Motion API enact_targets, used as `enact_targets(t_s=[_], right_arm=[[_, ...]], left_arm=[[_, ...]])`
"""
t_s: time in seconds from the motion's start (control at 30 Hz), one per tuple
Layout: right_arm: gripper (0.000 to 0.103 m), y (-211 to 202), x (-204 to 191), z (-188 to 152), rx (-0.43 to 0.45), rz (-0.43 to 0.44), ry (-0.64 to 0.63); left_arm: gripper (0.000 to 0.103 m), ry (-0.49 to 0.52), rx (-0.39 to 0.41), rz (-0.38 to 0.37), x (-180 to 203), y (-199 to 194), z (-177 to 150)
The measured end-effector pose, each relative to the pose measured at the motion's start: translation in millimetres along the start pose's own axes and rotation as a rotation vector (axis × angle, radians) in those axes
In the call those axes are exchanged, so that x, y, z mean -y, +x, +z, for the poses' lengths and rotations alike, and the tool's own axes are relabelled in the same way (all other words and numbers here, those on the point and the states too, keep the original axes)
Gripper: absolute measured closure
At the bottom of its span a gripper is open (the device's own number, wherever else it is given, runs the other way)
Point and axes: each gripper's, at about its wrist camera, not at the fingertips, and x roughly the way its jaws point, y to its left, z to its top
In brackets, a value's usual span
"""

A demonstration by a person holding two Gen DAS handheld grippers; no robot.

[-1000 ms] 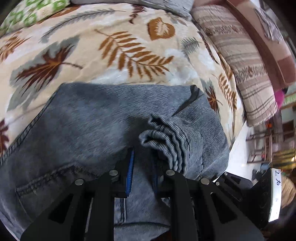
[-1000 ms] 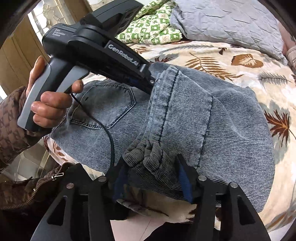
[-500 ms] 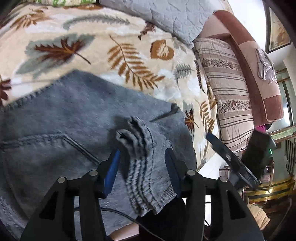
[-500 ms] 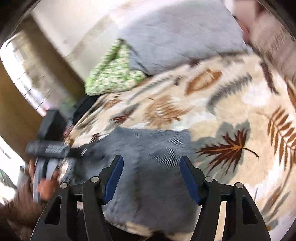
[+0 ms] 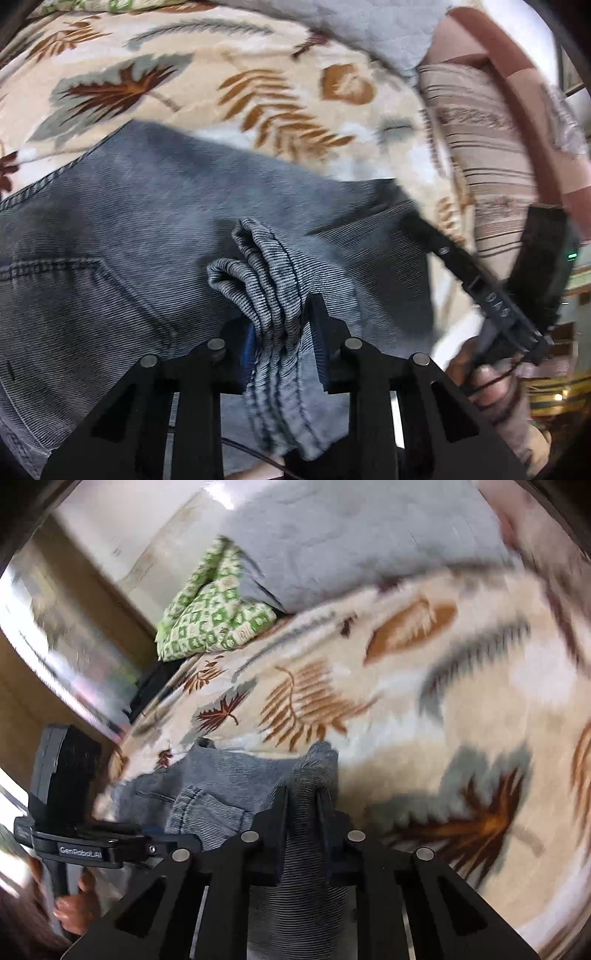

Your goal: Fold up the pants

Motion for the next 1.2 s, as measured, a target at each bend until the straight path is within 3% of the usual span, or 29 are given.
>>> enact_targets(t_s=[0.1, 0.23, 0.37, 0.53, 0.7, 0.8, 0.9, 0.97, 1.07, 1.2], right_arm=[[0.089, 16.0, 2.8, -4.1, -0.046, -0.102, -0.077], [0.088, 27.4, 19.6, -14.0, -0.054, -0.126, -0.062], [0.084, 39.8, 31.4, -20.1, -0.062, -0.13, -0.047], [0.077, 25.8, 32.9, -11.1, -0.076, -0.079, 0.012], [0.059, -13.1, 45.4, -28.9, -0.076, 0.098, 0.157], [0.059, -12.9, 49.2, -51.4, -0.108, 0.138, 0.212], [0.063, -4.8, 47.9, -64.3, -0.11, 0.157, 0.242], [0.079, -10.2, 39.5, -61.5, -0.089, 0.153, 0.207], [0.08, -32.3, 4.0, -58.0, -0.048, 0.077, -0.004], [0.08, -22.9, -5.2, -72.5, -0.107, -0.078, -0.153]], left_arm=[[0.079, -0.007, -0.003, 0.024, -3.9, 10.0, -3.0], [0.077, 0.031, 0.019, 0.045, -3.0, 12.5, -5.7], [0.077, 0.019, 0.019, 0.013, -8.6, 15.5, -2.0], [0.077, 0.007, 0.003, 0.02, -4.7, -0.2, -7.0], [0.066, -0.005, -0.012, -0.033, -1.1, -15.8, -41.8], [0.064, -0.017, -0.045, -0.037, 2.4, -6.0, -57.0], [0.064, 0.015, -0.064, 0.035, 10.9, 3.1, -63.7], [0.064, 0.016, -0.064, 0.039, 15.3, -0.5, -66.0], [0.064, 0.026, -0.06, 0.054, 16.9, -1.0, -73.0], [0.063, 0.042, -0.045, 0.075, 17.0, 4.5, -81.5]])
